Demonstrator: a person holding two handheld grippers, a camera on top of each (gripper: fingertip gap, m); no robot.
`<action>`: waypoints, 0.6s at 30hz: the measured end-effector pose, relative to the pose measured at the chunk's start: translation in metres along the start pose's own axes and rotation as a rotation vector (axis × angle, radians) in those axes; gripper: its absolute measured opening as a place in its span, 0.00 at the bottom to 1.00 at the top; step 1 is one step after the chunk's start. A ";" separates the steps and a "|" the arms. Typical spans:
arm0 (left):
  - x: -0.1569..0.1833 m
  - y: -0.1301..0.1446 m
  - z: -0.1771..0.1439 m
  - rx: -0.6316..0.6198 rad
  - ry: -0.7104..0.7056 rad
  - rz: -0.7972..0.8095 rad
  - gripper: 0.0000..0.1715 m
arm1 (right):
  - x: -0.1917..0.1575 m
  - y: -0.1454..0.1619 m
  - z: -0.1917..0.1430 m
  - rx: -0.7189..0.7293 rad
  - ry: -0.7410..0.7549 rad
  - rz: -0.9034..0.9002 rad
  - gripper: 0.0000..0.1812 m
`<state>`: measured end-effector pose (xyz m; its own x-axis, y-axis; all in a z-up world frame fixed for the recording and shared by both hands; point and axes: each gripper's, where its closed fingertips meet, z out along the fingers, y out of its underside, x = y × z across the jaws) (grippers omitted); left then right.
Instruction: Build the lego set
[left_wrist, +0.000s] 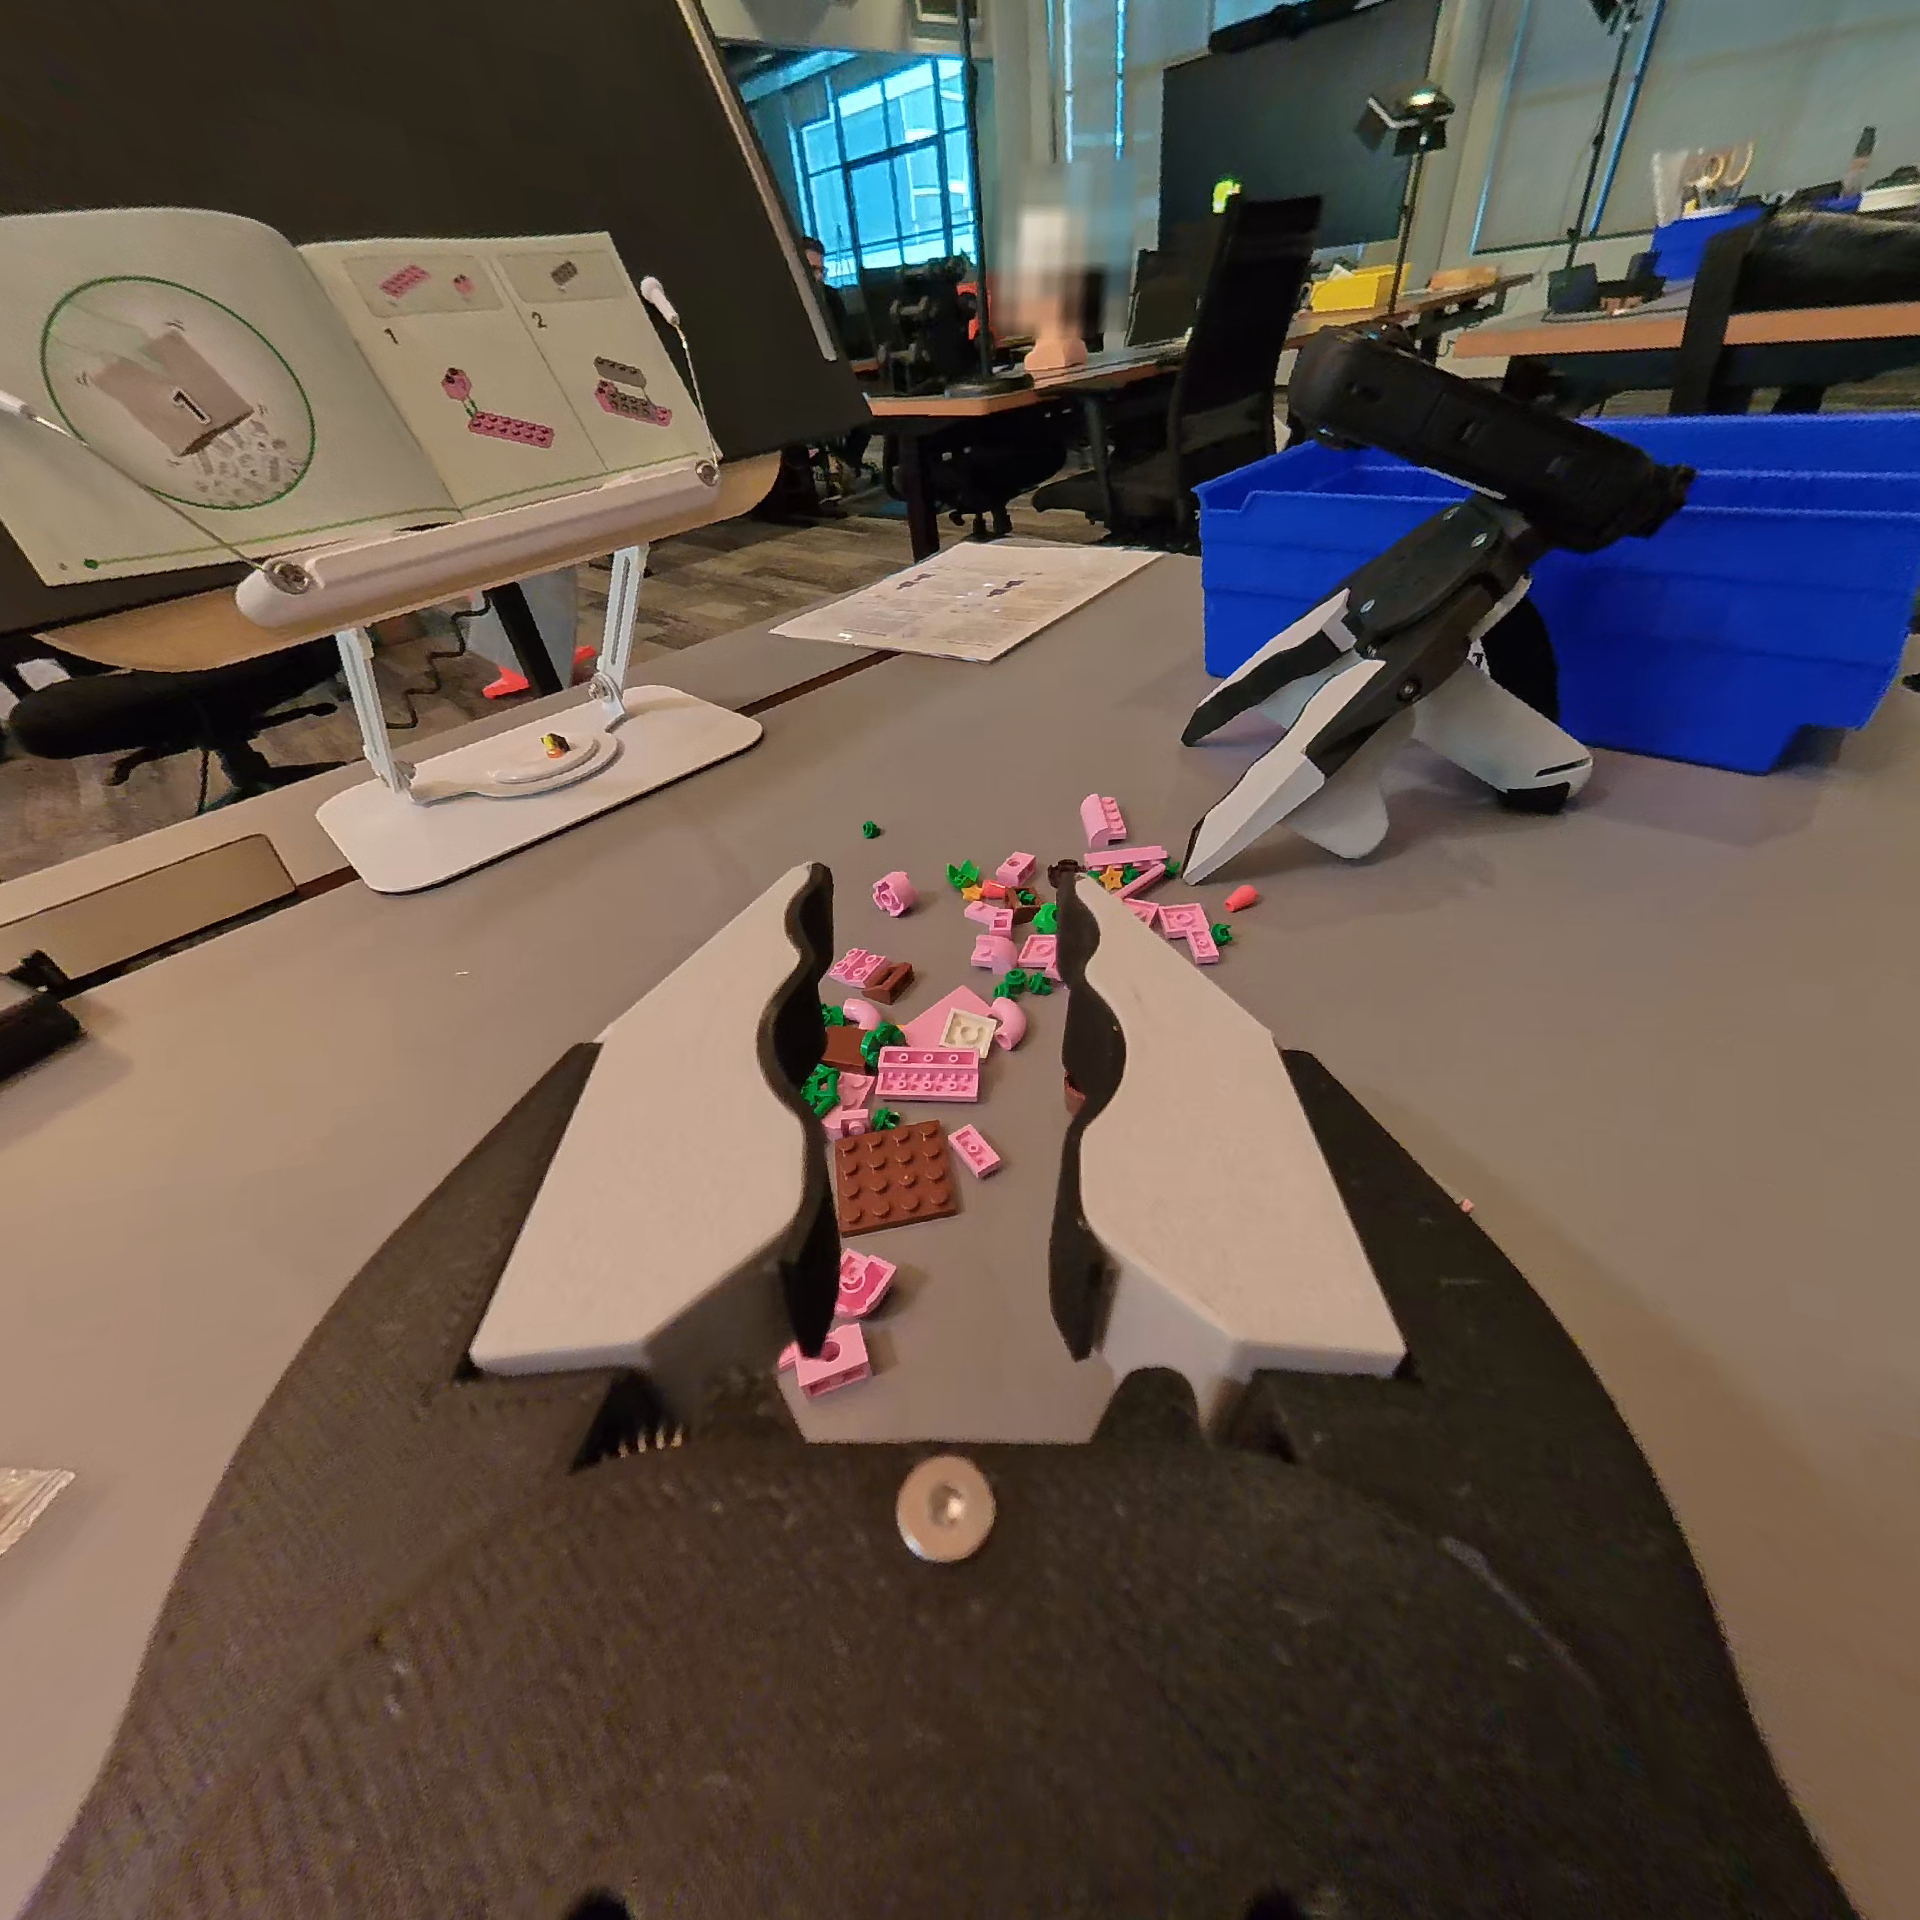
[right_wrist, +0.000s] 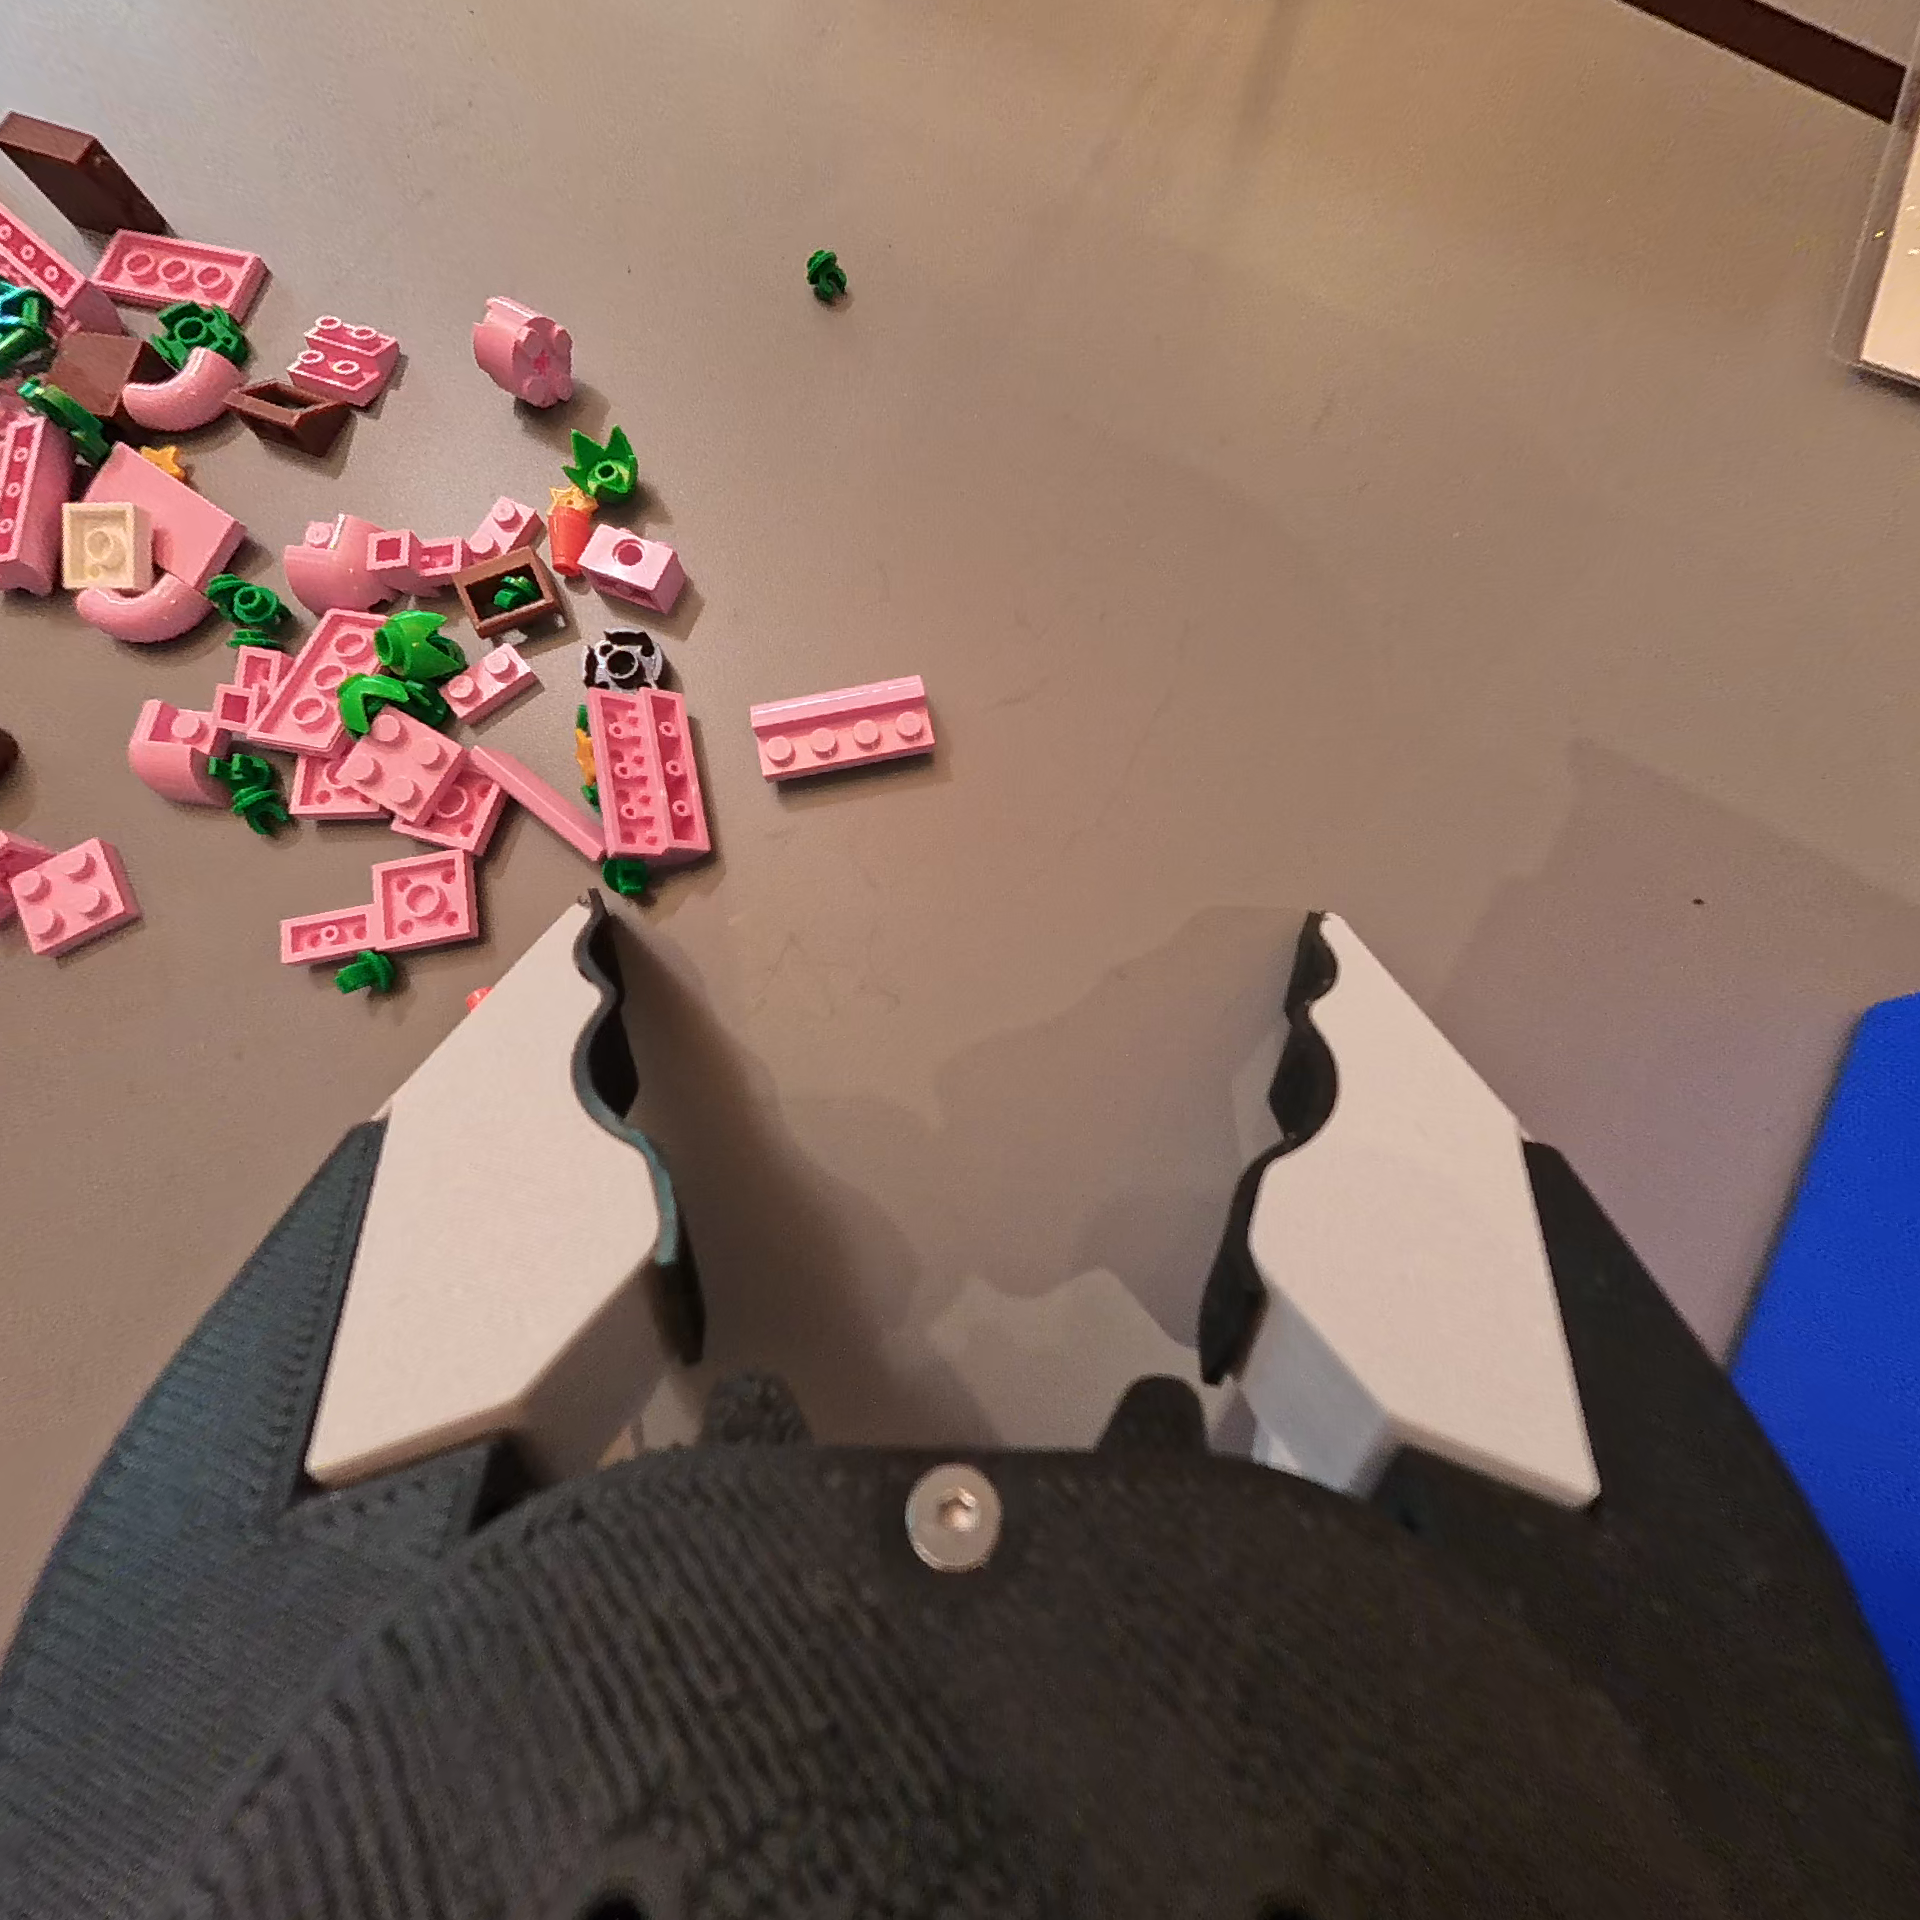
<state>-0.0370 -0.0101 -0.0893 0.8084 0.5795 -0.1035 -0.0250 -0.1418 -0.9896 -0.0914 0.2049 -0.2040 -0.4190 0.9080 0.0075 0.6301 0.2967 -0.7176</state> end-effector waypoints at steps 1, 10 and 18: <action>0.000 0.000 0.000 0.000 -0.002 0.002 0.24 | 0.000 0.000 0.000 0.000 0.000 0.000 0.70; 0.000 0.004 0.004 -0.024 -0.020 0.029 0.24 | 0.000 0.000 0.000 0.000 0.000 0.000 0.70; -0.002 0.006 0.005 -0.033 -0.035 0.034 0.23 | 0.000 0.000 0.000 0.000 0.000 0.000 0.70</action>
<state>-0.0413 -0.0080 -0.0957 0.7864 0.6013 -0.1414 -0.0328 -0.1880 -0.9816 -0.0913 0.2050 -0.2040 -0.4190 0.9080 0.0075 0.6302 0.2967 -0.7175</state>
